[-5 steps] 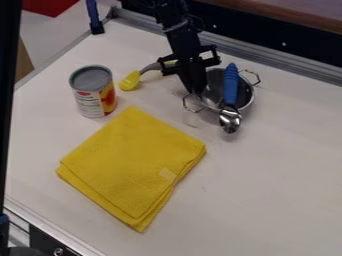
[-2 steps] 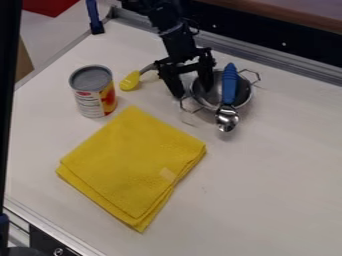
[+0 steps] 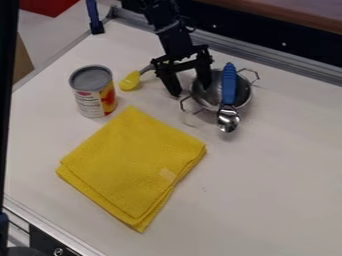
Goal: Mamindra volafotsy anoloana
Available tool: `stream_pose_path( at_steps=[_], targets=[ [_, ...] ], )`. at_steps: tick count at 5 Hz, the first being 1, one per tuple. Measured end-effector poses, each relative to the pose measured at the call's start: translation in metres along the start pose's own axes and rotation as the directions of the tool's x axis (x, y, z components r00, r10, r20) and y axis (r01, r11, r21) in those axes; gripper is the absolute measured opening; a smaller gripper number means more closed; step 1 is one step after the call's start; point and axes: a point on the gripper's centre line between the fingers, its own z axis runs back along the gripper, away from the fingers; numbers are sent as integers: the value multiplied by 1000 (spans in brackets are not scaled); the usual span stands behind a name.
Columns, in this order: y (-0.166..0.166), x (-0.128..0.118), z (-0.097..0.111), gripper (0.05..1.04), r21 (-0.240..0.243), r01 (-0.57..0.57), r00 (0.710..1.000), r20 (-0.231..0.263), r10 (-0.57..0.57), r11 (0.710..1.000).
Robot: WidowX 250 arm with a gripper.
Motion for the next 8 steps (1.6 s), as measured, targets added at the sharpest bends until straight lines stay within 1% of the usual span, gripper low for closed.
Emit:
stream_pose_path(
  at_steps=[2, 3, 4, 5, 6, 7, 8],
  targets=[
    [0, 3, 6, 997, -24, -19, 1000, 11, 20, 1000],
    [-1, 0, 13, 997, -21, -34, 999, 39, 35, 999],
    [-8, -9, 39, 997, 31, -60, 989, 135, 56, 998],
    [-16, -24, 48, 997, 82, -76, 981, 186, 59, 994],
    [-28, -48, 46, 997, 155, -44, 979, 201, 12, 987],
    [-52, -79, 23, 997, 221, 54, 988, 128, -83, 974],
    [-82, -106, 0, 997, 251, 166, 980, 63, -187, 954]
  ],
)
